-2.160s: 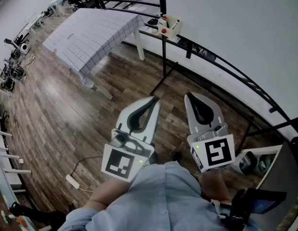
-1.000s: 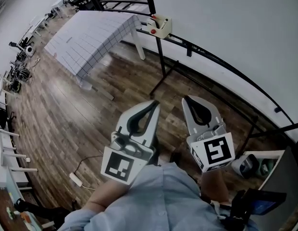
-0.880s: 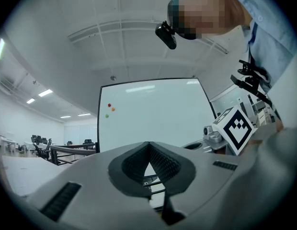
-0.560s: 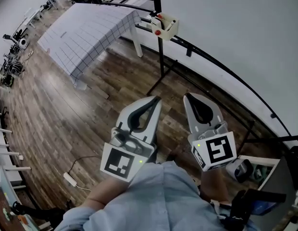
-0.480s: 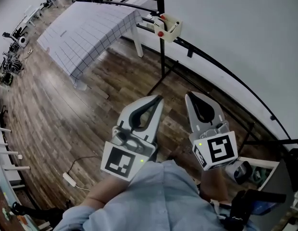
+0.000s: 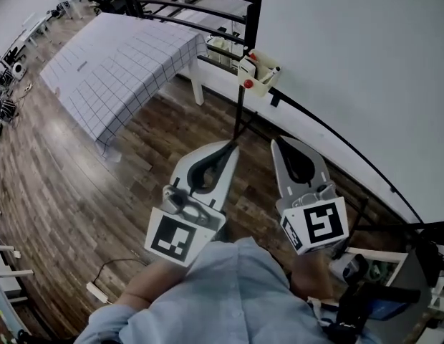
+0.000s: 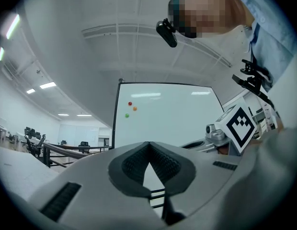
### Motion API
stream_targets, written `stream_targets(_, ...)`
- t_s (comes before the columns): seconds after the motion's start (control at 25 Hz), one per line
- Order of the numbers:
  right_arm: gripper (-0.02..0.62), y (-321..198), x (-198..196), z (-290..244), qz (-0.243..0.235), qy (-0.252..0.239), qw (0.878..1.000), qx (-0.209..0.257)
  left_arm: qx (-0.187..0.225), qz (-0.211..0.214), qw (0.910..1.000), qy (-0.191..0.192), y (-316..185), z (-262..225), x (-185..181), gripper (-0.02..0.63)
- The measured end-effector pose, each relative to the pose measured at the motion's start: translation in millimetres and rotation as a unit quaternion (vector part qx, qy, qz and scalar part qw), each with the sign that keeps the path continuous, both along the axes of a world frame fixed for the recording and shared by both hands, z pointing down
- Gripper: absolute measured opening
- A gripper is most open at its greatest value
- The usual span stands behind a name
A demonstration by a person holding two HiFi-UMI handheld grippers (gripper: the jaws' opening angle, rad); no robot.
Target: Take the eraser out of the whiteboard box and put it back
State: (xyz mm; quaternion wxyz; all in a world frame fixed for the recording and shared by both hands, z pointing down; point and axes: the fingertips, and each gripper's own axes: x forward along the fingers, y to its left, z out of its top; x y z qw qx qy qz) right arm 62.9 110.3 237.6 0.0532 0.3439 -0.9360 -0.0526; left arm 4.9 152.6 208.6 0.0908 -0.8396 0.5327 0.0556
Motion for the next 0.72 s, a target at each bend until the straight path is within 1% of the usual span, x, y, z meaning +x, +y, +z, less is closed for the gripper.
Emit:
stream_targets(0.16, 0.003, -15, -15, -5, 0.012, 0.008, 1.0, 0.009, 0.004, 0.013, 0.9999, 0.009, -18, -1, -15, -0.002)
stream_targets(0.36, 0.003, -33, -19, -6, 0.03, 0.015, 0.999, 0.008, -0.003, 0.032, 0.9993, 0.017, -36, 4, -21, -0.002)
stream_targets(0.56, 0.003, -57, -20, -4, 0.034, 0.017, 0.999, 0.007, -0.02, 0.034, 0.9991, 0.018, -61, 16, -26, -0.002)
stream_targets(0.72, 0.003, -82, -27, -2, 0.026, 0.016, 1.0, 0.006, -0.024, 0.029, 0.9992, 0.012, -89, 18, -31, -0.002)
